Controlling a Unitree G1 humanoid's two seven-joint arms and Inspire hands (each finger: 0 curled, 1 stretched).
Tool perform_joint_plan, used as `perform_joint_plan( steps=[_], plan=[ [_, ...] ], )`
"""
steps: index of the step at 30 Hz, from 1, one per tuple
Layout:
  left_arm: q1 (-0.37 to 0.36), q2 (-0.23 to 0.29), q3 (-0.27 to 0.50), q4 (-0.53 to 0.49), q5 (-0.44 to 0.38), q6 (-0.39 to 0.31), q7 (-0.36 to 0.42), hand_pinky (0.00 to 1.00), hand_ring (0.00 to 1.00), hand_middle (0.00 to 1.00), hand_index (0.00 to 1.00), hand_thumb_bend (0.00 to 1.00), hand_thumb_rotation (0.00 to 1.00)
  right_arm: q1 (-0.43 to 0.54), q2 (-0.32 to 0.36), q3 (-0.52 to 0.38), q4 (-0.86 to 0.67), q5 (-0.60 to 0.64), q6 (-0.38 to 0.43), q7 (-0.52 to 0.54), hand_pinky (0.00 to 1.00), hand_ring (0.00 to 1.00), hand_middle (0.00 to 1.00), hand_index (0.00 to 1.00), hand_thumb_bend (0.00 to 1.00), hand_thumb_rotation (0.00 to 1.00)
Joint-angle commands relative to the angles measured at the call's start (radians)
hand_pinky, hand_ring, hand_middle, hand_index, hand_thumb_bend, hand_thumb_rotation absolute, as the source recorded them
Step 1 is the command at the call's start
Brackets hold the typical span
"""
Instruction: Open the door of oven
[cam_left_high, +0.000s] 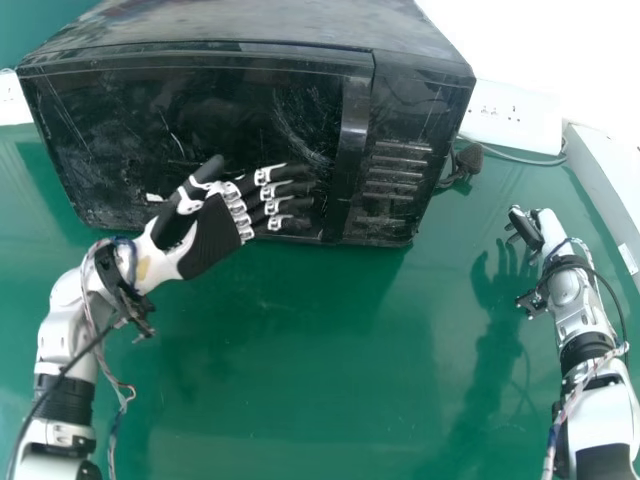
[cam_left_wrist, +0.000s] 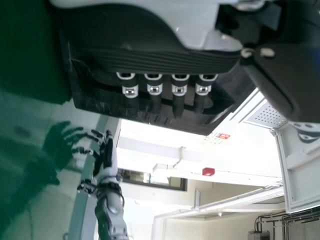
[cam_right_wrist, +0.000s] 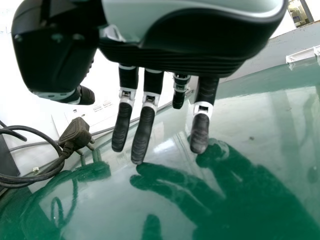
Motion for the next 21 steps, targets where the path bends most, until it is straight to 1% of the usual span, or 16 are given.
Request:
perform_joint_plan(
  steps=[1, 3, 8, 12, 16, 19, 21],
  plan=[
    [0.021, -0.014, -0.02, 0.016, 0.027, -0.061, 0.019, 0.82, 1.0, 1.0, 1.0, 1.0, 0.82, 0.046, 0.035, 0.012, 0.026, -0.007, 0.018, 0.031, 0.44, 0.47, 0.55, 0.49, 0.51, 0.15],
    [0.023, -0.017, -0.029, 0.021, 0.045, -0.088, 0.042, 0.82, 1.0, 1.0, 1.0, 1.0, 0.83, 0.048, 0.035, 0.01, 0.026, -0.006, 0.015, 0.03, 0.43, 0.47, 0.55, 0.49, 0.51, 0.15],
    [0.032, -0.024, -0.037, 0.02, 0.053, -0.111, 0.077, 0.83, 1.0, 1.0, 1.0, 1.0, 0.85, 0.048, 0.039, 0.006, 0.026, -0.001, 0.011, 0.03, 0.42, 0.47, 0.55, 0.49, 0.51, 0.14],
    [0.035, -0.038, -0.037, 0.028, 0.053, -0.1, 0.114, 0.85, 1.0, 1.0, 1.0, 1.0, 0.83, 0.049, 0.041, 0.002, 0.026, 0.001, 0.005, 0.028, 0.41, 0.45, 0.54, 0.49, 0.51, 0.14],
    [0.033, -0.045, -0.04, 0.031, 0.035, -0.06, 0.114, 0.86, 1.0, 1.0, 1.0, 1.0, 0.84, 0.047, 0.045, 0.004, 0.026, -0.001, 0.011, 0.024, 0.41, 0.45, 0.54, 0.49, 0.51, 0.14],
    [0.04, -0.053, -0.047, 0.019, 0.055, -0.06, 0.147, 0.84, 1.0, 1.0, 1.0, 1.0, 0.86, 0.046, 0.045, 0.004, 0.026, -0.001, 0.011, 0.024, 0.41, 0.45, 0.54, 0.49, 0.51, 0.14],
    [0.045, -0.056, -0.054, 0.014, 0.064, -0.063, 0.168, 0.85, 1.0, 1.0, 1.0, 1.0, 0.86, 0.046, 0.045, 0.005, 0.026, -0.002, 0.01, 0.024, 0.41, 0.45, 0.54, 0.49, 0.51, 0.14]
  ],
)
